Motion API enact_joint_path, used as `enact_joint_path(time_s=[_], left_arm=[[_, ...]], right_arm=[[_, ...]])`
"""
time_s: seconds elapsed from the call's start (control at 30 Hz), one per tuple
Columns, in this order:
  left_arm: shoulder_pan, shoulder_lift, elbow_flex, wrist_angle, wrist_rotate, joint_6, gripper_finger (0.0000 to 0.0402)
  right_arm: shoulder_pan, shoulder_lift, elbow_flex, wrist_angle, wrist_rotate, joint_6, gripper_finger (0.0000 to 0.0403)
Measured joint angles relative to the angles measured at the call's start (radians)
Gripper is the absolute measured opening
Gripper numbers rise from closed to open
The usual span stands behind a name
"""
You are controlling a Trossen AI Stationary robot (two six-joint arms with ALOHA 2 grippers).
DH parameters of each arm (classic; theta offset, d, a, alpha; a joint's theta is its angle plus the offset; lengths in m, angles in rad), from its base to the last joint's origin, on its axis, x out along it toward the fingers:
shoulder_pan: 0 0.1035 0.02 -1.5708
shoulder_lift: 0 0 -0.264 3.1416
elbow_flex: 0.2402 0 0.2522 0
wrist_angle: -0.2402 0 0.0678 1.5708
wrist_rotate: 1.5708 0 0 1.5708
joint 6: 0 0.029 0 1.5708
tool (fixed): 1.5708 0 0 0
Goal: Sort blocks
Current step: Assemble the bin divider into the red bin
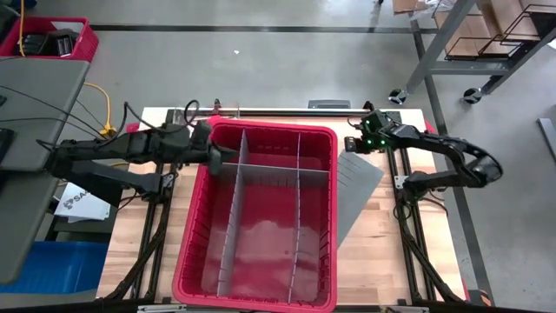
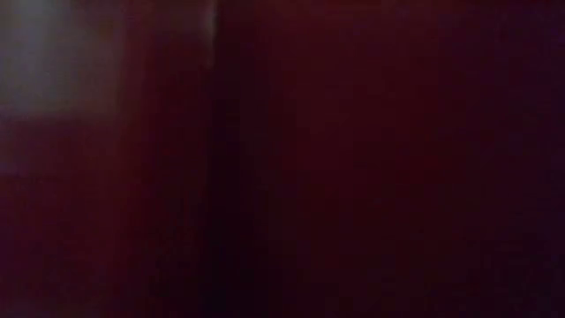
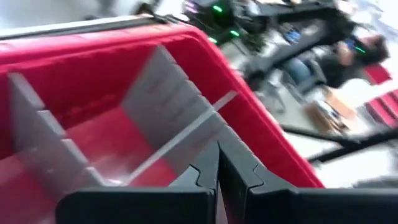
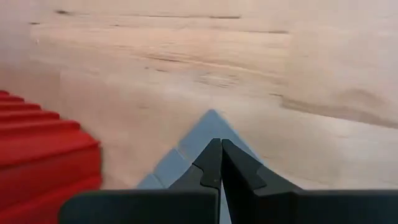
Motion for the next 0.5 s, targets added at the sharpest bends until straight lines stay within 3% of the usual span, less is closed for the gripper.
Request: enact_joint_path(time_s=[0.13, 0.27, 0.5], left_arm=[[-0.013, -0.001, 0.0, 0.021, -0.078, -0.05, 0.0], [-0.007, -0.005, 0.0, 0.011, -0.138, -0.033, 0.0], [0.005, -0.005, 0.0, -0.018, -0.149, -0.057, 0.0]], right_arm=[[0.025, 0.081, 0.0, 0.049, -0.091, 0.061, 0.0], [0.069, 0.112, 0.0, 0.093, -0.052, 0.052, 0.0], [0.198, 0.092, -0.007, -0.157, 0.007, 0.074, 0.0]])
